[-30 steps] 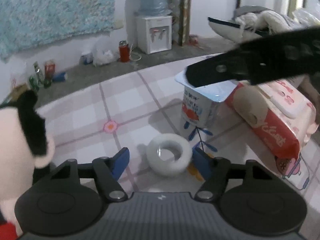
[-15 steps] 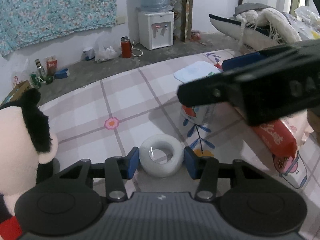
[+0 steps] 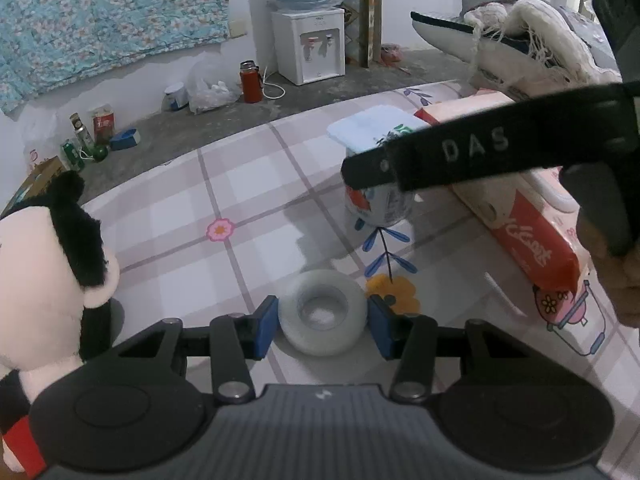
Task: Organize soft objects
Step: 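Close the left tool on the white tape roll while the right tool grasps the yogurt cup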
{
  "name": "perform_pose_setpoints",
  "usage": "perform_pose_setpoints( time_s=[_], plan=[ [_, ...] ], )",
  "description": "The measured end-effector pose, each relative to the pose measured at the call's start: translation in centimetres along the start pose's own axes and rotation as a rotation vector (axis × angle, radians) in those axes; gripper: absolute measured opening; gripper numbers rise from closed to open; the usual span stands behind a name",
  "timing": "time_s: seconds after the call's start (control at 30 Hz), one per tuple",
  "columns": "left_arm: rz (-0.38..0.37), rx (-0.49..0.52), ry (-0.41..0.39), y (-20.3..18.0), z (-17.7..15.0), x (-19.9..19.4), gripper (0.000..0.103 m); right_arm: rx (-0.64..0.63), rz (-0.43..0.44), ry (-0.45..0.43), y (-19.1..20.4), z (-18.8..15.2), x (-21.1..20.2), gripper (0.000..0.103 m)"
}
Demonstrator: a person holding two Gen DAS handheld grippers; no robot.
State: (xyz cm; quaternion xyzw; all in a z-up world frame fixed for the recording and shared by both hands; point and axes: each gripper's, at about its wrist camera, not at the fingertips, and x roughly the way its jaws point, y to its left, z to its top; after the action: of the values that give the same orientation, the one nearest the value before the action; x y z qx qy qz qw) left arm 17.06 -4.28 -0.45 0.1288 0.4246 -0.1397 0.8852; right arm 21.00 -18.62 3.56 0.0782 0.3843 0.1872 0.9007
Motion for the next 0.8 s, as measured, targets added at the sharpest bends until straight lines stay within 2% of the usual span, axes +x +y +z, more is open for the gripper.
perform_pose_setpoints(
  time_s=[0.13,0.33,0.43,0.53,0.63,0.8],
  plan=[
    [0.001,-0.008,-0.002,-0.1,-0.4,-0.4,0.049,-0.026,-0.055,-0.027,0.5,-0.4,-0.4,0.059],
    [0.032,0.032,-0.017,-1.3,-1.2,-1.3,0.049,0.007,-0.034,-0.034,-0.2,-1.4,-1.8,0.059],
    [0.034,0.013,-0.027,-1.5,-1.3,-1.8,0.049,0.000,-0.042,-0.056,0.1,-1.9,-2.7,0.059],
    [0.029,-0.020,-0.031,-1.5,-1.1,-2.8,0.049,0.019,-0.028,-0.094,0.5,-2.1,-4.4,0.059],
    [0.035,-0.003,-0.043,-1.9,-1.1,-4.2,0.049,0.032,-0.003,-0.129,1.0,-2.6,-6.3,0.059],
    [0.033,-0.035,-0.085,-1.7,-2.2,-8.5,0.049,0.054,0.031,-0.196,2.1,-3.7,-10.8,0.059]
  ],
)
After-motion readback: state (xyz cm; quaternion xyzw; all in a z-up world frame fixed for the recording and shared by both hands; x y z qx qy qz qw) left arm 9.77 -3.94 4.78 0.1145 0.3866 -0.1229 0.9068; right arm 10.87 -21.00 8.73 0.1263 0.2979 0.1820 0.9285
